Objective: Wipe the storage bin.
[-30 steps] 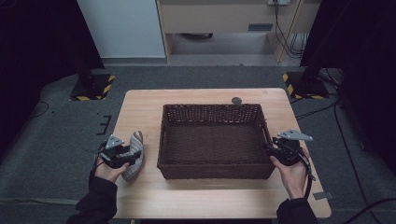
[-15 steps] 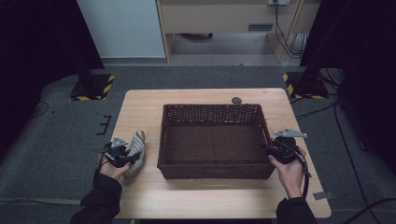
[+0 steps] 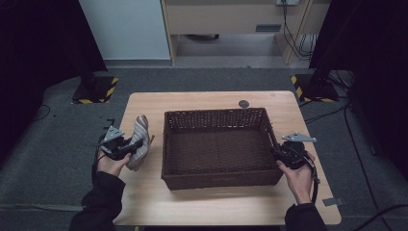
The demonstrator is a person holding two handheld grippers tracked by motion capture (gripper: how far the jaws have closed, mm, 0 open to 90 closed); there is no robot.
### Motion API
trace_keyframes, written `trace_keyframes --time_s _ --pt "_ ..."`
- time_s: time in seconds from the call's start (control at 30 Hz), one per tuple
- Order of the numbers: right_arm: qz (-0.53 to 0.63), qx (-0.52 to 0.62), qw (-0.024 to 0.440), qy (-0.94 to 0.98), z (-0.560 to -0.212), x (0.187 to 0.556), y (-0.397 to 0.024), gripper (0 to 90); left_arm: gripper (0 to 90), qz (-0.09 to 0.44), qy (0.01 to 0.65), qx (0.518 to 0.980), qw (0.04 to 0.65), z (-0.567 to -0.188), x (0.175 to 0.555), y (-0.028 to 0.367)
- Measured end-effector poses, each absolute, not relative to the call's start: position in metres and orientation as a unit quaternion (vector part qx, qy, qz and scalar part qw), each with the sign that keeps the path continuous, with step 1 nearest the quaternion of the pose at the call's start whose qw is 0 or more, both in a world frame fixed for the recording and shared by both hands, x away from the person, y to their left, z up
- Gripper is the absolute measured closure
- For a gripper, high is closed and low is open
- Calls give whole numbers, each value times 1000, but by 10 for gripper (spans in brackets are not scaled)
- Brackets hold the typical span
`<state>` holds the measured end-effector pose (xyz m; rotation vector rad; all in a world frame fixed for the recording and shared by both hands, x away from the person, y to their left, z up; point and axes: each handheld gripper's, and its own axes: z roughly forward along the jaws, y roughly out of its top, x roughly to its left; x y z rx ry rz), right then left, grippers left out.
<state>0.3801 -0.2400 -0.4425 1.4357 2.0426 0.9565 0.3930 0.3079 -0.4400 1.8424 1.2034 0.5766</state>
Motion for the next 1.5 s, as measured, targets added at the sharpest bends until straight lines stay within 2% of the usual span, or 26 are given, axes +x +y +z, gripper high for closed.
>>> trace_keyframes --time_s 0.4,0.67,0.93,1.03,1.13,1.23,1.33,1.4,1.5 --pt "350 507 228 754 -442 376 -234 712 660 244 434 748 438 -425 432 276" --pt "349 505 226 756 -442 376 -233 702 669 232 447 745 437 -442 447 275" --pt "349 504 226 757 -442 376 -234 698 673 189 457 788 367 -490 453 264" --pt "349 504 227 757 -442 376 -234 695 673 184 461 790 361 -497 453 263" --pt "349 505 228 756 -442 376 -233 695 675 179 464 785 369 -493 452 266" --pt "350 505 228 756 -442 375 -234 695 676 179 476 754 415 -476 449 281" --pt "349 505 228 756 -442 375 -234 695 676 191 463 734 459 -450 442 290" --pt "349 505 228 756 -442 375 -234 695 675 191 447 738 468 -436 436 291" --pt "349 505 228 756 -442 375 -233 694 674 192 428 764 443 -438 432 282"
